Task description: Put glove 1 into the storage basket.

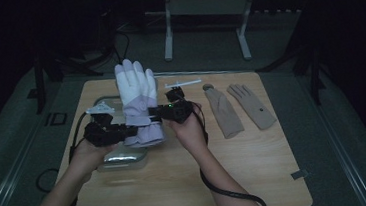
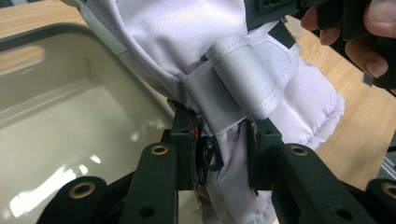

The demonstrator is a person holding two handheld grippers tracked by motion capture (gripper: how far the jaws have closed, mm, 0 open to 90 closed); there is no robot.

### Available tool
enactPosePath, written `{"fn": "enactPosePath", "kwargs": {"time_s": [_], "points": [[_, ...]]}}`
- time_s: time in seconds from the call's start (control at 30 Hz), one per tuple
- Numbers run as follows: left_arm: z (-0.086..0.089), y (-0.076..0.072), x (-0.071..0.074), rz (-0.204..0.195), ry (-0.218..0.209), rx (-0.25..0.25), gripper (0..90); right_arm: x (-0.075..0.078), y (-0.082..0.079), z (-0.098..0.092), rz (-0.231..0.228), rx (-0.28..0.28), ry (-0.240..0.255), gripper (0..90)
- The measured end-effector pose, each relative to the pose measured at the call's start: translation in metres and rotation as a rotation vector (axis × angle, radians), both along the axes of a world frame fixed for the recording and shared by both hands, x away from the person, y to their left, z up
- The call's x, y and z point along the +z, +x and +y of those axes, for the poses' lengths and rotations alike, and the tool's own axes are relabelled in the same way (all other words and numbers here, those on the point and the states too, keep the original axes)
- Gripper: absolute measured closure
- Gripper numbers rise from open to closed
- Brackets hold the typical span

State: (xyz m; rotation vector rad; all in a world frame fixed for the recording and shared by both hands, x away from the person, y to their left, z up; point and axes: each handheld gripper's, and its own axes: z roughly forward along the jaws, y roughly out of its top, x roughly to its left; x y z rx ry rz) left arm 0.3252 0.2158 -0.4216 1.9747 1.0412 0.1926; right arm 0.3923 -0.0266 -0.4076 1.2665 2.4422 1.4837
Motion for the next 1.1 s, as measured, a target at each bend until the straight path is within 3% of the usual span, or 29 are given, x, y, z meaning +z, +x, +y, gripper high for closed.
{"fn": "enactPosePath", "kwargs": {"time_s": [0.17,0.43,0.57,0.7,0.8,1.0,1.1], "points": [[0.026,0.002,-0.007,0.01,0.012,0.0,70.1,-0.008,0.006,0.026,0.017,0.024,0.002,75.9],[0.058,0.008,-0.029,0.052,0.025,0.011,70.1,-0.03,0.013,0.064,0.046,0.043,-0.04,76.3],[0.064,0.01,-0.044,0.096,0.038,0.01,70.1,-0.048,0.015,0.073,0.083,0.047,-0.045,76.4],[0.066,0.014,-0.055,0.11,0.048,-0.004,70.0,-0.06,0.017,0.076,0.106,0.042,-0.056,76.4],[0.068,0.019,-0.064,0.148,0.059,-0.012,69.9,-0.069,0.016,0.082,0.106,0.028,-0.101,76.4],[0.068,0.02,-0.074,0.181,0.077,-0.019,68.6,-0.085,0.018,0.083,0.167,0.019,-0.092,76.5],[0.067,0.02,-0.077,0.194,0.078,-0.024,68.5,-0.09,0.017,0.083,0.176,0.014,-0.1,76.5]]}}
